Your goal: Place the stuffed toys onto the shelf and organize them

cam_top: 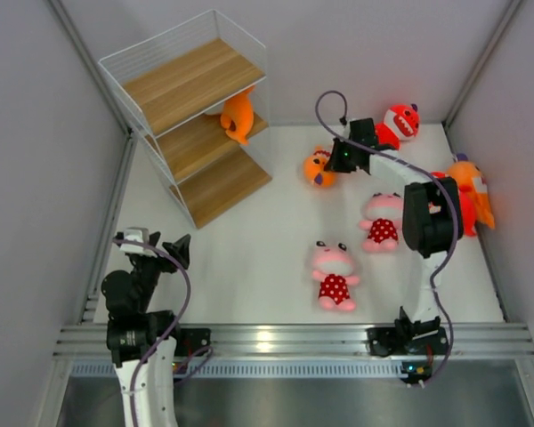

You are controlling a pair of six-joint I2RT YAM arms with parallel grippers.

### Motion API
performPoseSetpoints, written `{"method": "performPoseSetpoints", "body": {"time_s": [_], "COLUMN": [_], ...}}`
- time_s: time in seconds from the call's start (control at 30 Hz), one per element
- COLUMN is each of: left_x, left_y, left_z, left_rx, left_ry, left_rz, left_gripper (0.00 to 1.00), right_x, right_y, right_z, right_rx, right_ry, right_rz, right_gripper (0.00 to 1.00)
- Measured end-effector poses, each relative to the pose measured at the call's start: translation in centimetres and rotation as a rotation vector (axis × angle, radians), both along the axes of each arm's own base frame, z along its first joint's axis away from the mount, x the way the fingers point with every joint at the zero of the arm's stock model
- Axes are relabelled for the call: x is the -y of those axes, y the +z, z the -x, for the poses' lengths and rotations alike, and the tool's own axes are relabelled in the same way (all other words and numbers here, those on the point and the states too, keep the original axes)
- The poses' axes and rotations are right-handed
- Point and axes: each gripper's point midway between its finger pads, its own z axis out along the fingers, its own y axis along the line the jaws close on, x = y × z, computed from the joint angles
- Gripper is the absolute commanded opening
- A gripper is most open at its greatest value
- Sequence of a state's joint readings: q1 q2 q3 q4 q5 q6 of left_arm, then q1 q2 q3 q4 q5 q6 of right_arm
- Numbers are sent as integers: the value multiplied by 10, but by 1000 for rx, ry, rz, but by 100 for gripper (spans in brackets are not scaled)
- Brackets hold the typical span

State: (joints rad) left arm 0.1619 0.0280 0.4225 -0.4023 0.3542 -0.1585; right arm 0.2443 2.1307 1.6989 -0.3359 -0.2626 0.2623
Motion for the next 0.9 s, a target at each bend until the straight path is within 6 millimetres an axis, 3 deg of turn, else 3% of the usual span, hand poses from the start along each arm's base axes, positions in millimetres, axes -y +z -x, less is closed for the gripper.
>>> {"method": "performPoseSetpoints", "body": {"time_s": [0.13, 0.2, 0.27, 0.33, 0.47, 0.57, 0.73, 0.9], "left_x": [4, 9, 13, 18, 42, 66, 86, 90], "left_y": [1, 4, 15, 32, 85, 106, 106, 107], "left_z": [1, 3, 5, 9, 24, 44, 68, 76], "left_rx": [7, 17, 38, 59, 151, 214, 237, 246], "left_ry": [-29, -63, -97, -143, -295, -449, -589, -609], "left_rz": [-19, -55, -98, -153, -249, -276, -280, -284], "left_gripper": [82, 84, 89, 93, 99, 99, 99, 99], "right_x": [18, 22, 12, -20, -111, -153, -219, -245], "right_y": [13, 35, 70, 120, 210, 228, 240, 253], "right_z": [65, 103, 135, 170, 250, 282, 325, 360], "right_rx": [-15, 15, 105, 239, 404, 417, 416, 428], "right_ry": [-122, -187, -227, -214, -88, -32, 60, 127], "right_rz": [-38, -64, -117, -219, -488, -537, -559, -601], "right_gripper": [0, 0, 0, 0, 0, 0, 0, 0]}}
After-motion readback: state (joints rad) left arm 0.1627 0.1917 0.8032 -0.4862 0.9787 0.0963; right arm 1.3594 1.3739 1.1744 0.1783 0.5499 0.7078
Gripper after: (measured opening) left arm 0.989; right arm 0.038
